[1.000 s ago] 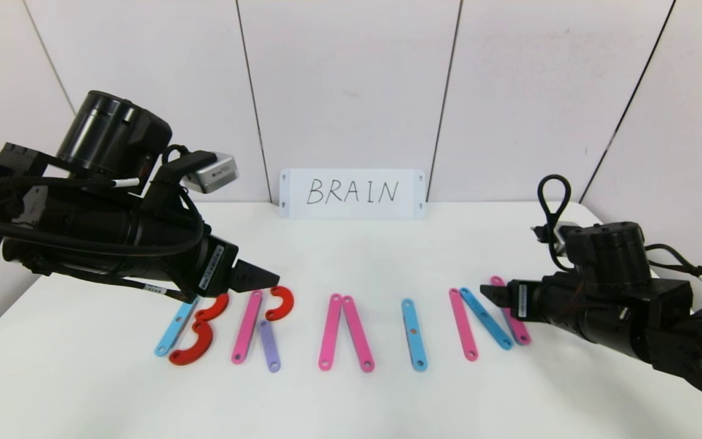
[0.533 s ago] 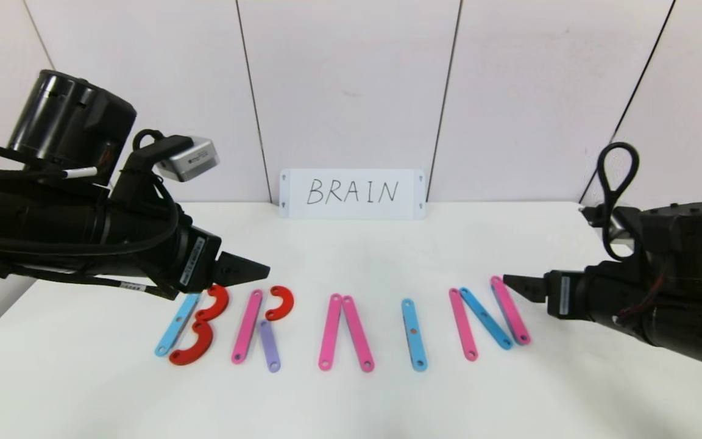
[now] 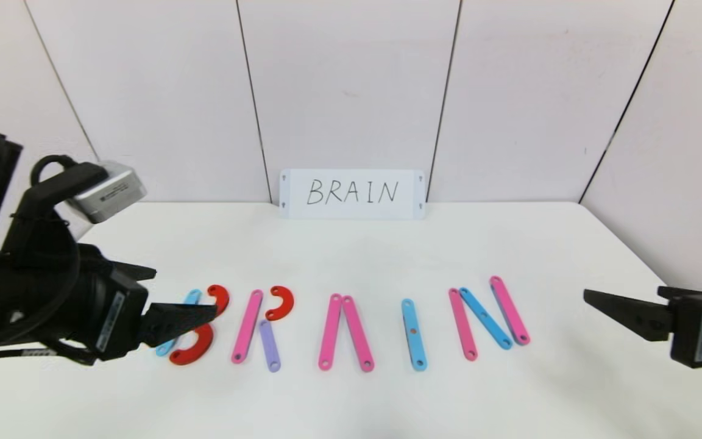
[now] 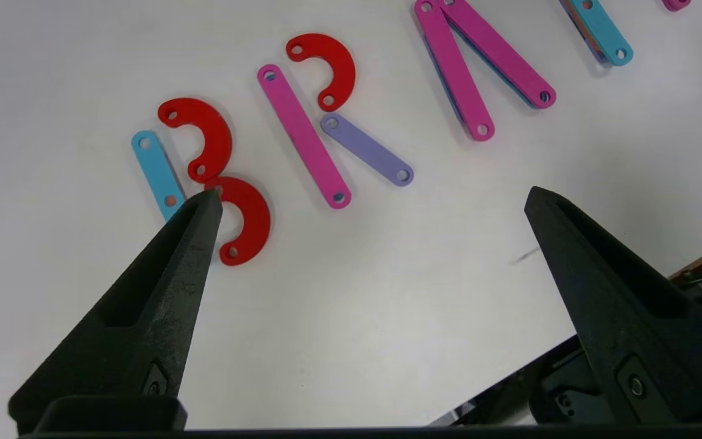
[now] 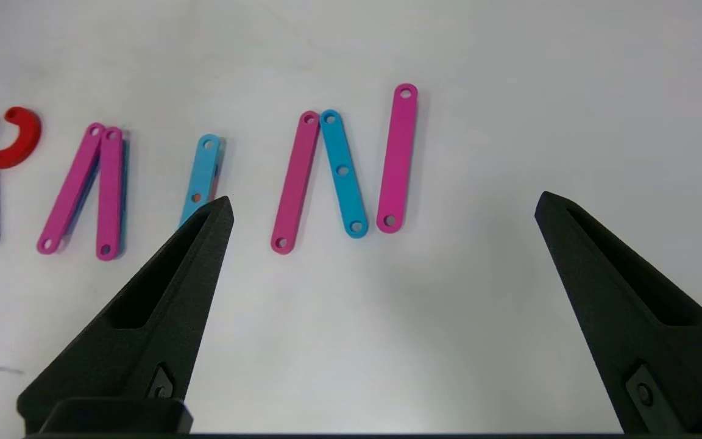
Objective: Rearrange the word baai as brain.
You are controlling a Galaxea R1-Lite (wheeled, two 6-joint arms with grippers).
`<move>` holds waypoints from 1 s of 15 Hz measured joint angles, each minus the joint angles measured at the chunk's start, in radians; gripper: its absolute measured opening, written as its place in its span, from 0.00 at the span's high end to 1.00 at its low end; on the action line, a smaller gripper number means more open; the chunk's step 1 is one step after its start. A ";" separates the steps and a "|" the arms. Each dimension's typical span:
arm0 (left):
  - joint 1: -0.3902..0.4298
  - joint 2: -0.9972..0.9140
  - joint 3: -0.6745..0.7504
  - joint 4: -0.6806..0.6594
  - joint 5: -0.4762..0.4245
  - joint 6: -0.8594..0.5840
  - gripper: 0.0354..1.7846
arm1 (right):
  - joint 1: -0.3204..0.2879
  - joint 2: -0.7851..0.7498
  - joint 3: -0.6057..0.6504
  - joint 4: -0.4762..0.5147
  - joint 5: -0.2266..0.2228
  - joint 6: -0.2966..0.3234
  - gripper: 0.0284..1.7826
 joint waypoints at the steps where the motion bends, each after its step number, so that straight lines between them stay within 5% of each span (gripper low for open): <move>1: 0.000 -0.052 0.030 0.000 0.016 0.002 0.03 | 0.005 -0.064 0.000 0.040 0.000 -0.021 0.03; 6: 0.000 -0.347 0.174 0.027 0.083 0.006 0.03 | 0.009 -0.354 -0.001 0.316 -0.010 -0.094 0.03; 8: 0.000 -0.462 0.231 0.044 0.114 0.006 0.03 | -0.021 -0.449 -0.001 0.354 -0.014 -0.110 0.03; 12: 0.003 -0.669 0.310 0.062 0.239 0.000 0.03 | -0.199 -0.562 -0.019 0.363 -0.011 -0.137 0.03; 15: 0.095 -0.760 0.302 0.124 0.294 -0.003 0.03 | -0.301 -0.638 -0.024 0.368 -0.001 -0.161 0.03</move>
